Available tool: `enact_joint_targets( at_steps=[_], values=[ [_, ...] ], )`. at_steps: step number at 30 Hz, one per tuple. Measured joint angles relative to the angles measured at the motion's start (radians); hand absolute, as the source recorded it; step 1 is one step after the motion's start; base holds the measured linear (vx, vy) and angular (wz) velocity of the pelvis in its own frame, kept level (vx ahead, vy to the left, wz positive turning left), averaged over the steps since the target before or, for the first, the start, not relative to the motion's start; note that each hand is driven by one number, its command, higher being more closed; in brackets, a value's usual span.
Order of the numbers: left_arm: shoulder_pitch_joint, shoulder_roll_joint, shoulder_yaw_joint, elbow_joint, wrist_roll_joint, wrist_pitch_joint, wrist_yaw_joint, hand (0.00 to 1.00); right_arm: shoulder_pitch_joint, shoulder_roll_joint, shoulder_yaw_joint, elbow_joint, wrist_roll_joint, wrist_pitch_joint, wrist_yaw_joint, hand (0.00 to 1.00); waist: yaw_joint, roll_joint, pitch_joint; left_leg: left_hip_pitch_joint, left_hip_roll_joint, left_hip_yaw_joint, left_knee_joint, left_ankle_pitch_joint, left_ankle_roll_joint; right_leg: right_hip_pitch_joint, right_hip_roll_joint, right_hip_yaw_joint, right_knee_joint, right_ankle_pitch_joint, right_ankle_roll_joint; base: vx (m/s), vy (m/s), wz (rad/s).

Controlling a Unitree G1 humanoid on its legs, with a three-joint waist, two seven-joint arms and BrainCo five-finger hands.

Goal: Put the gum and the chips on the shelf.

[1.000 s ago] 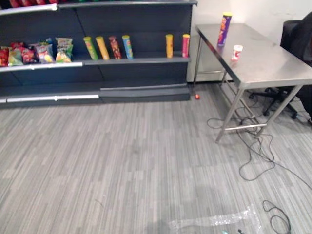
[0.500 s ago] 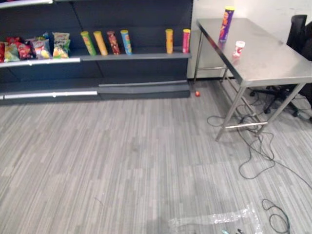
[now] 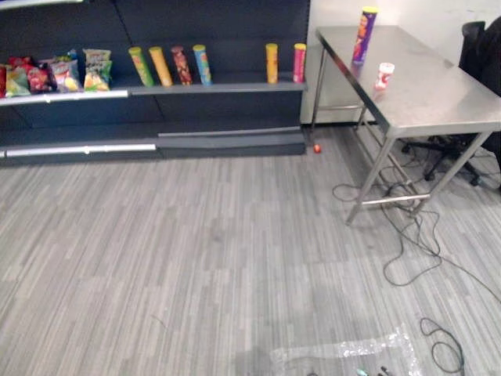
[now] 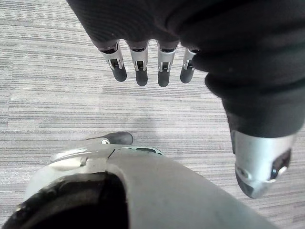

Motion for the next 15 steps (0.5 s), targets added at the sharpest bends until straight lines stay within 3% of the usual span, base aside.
enact_joint_targets(
  at_steps=[6, 9, 11, 13, 15],
  values=[
    [-0.069, 0.003, -0.001, -0.014, -0.005, 0.0, 0.013, 0.0, -0.092, -0.004, 0.014, -0.009, 0.045, -0.002, -0.006, 0.0, -0.001, 0.008, 0.08, -0.084, 0.004, 0.004, 0.006, 0.037, -0.013, -0.167, -0.011, -0.017, 0.176, -0.044, -0.023, -0.05, -0.028, -0.03],
    [-0.067, 0.003, 0.013, -0.019, -0.042, -0.002, 0.021, 0.0, -0.095, 0.005, 0.042, -0.021, 0.068, -0.007, -0.015, 0.0, 0.001, -0.004, 0.088, -0.118, 0.002, 0.0, 0.092, 0.008, -0.026, -0.174, -0.029, -0.024, 0.214, -0.082, -0.039, -0.03, -0.052, 0.17],
    [-0.065, 0.006, 0.034, -0.036, -0.079, -0.013, 0.022, 0.0, -0.091, 0.007, 0.073, -0.039, 0.068, -0.019, -0.015, 0.0, 0.003, -0.017, 0.106, -0.285, 0.034, 0.028, 0.449, -0.062, -0.028, -0.167, -0.043, -0.04, 0.238, -0.121, -0.056, -0.07, -0.122, 0.3],
    [-0.058, -0.01, 0.062, -0.055, -0.128, -0.015, 0.02, 0.0, -0.091, 0.003, 0.081, -0.043, 0.075, -0.031, -0.015, 0.0, 0.007, -0.008, 0.126, -0.419, 0.087, 0.021, 0.74, -0.076, -0.021, -0.135, -0.031, -0.054, 0.242, -0.132, -0.06, -0.01, -0.041, 0.17],
    [-0.05, -0.021, 0.071, -0.055, -0.194, -0.018, 0.016, 0.0, -0.086, -0.007, 0.091, -0.049, 0.079, -0.037, -0.019, 0.0, 0.014, 0.007, 0.132, -0.47, 0.121, 0.02, 0.809, -0.101, -0.024, -0.104, -0.026, -0.062, 0.246, -0.147, -0.052, 0.06, 0.053, 0.08]
  ],
)
